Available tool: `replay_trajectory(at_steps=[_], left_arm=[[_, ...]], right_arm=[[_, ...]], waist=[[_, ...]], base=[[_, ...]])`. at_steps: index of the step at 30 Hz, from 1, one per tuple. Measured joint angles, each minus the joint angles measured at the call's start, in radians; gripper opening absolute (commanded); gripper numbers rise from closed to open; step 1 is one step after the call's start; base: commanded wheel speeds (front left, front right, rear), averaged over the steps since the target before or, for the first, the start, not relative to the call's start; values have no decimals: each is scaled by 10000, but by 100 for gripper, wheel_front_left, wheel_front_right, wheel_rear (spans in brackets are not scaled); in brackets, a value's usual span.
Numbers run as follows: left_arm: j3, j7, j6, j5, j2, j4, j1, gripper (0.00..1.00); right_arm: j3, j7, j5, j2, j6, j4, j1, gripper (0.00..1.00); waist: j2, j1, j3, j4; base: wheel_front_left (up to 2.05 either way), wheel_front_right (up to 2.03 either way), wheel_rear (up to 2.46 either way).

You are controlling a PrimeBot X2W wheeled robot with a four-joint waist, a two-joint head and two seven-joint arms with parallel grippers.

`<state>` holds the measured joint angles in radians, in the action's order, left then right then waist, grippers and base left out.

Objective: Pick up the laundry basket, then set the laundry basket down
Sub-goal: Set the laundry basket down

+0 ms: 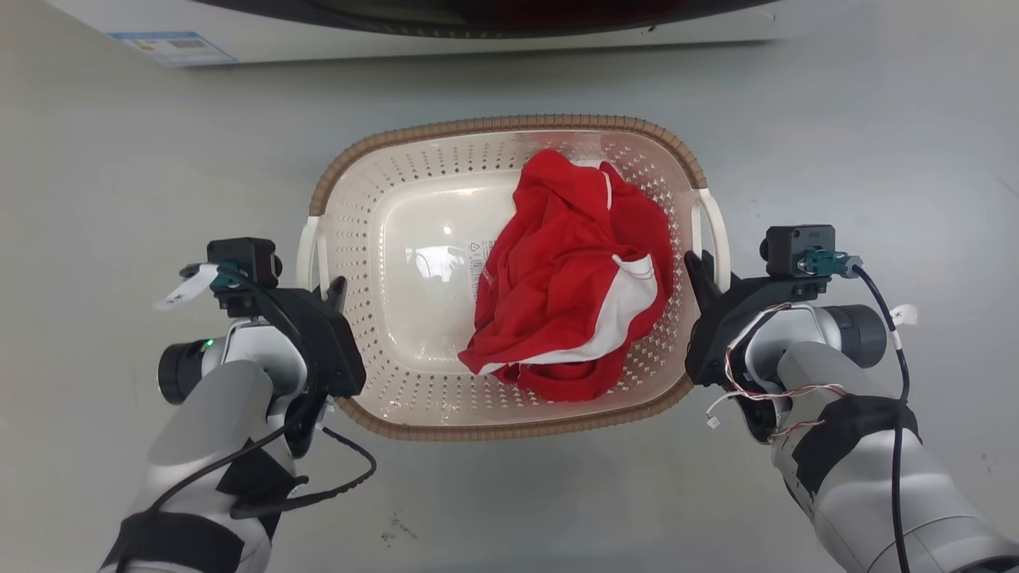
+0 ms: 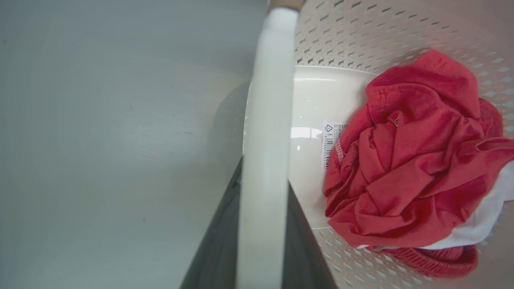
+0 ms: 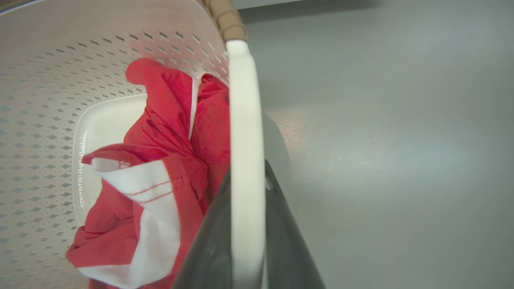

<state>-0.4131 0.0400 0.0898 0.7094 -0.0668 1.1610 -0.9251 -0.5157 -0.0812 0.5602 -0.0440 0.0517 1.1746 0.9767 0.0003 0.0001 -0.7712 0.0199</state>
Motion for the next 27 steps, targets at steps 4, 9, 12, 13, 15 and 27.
replay_trajectory(at_steps=[4, 9, 12, 13, 15, 27], left_arm=[[-54, -291, 0, -186, -13, 13, -175, 0], [-77, -585, -2, -259, -27, 27, -412, 0], [-107, -784, -10, -307, -38, 54, -536, 0], [-115, -863, -12, -345, -38, 58, -565, 0], [-125, -1016, -10, -364, -33, 59, -594, 0], [-199, -1260, 96, -378, 67, 412, -613, 0]], right_arm=[[-71, -190, -63, 2, -86, 25, 133, 0], [-119, -439, -136, -2, -150, 35, 365, 0], [-150, -569, -161, 0, -213, 42, 428, 0], [-155, -625, -165, 2, -238, 48, 434, 0], [-201, -725, -224, 2, -265, 82, 498, 0], [-194, -809, -288, 67, -320, 378, 599, 0]], waist=[[0, 0, -316, 45], [0, 0, -637, 97], [-1, 0, -801, 117], [-1, 0, -851, 122], [-1, 0, -947, 127], [-2, -1, -1133, 107]], base=[[0, 0, 0], [0, 0, 0], [0, 0, 0], [0, 0, 0], [0, 0, 0], [0, 0, 0]])
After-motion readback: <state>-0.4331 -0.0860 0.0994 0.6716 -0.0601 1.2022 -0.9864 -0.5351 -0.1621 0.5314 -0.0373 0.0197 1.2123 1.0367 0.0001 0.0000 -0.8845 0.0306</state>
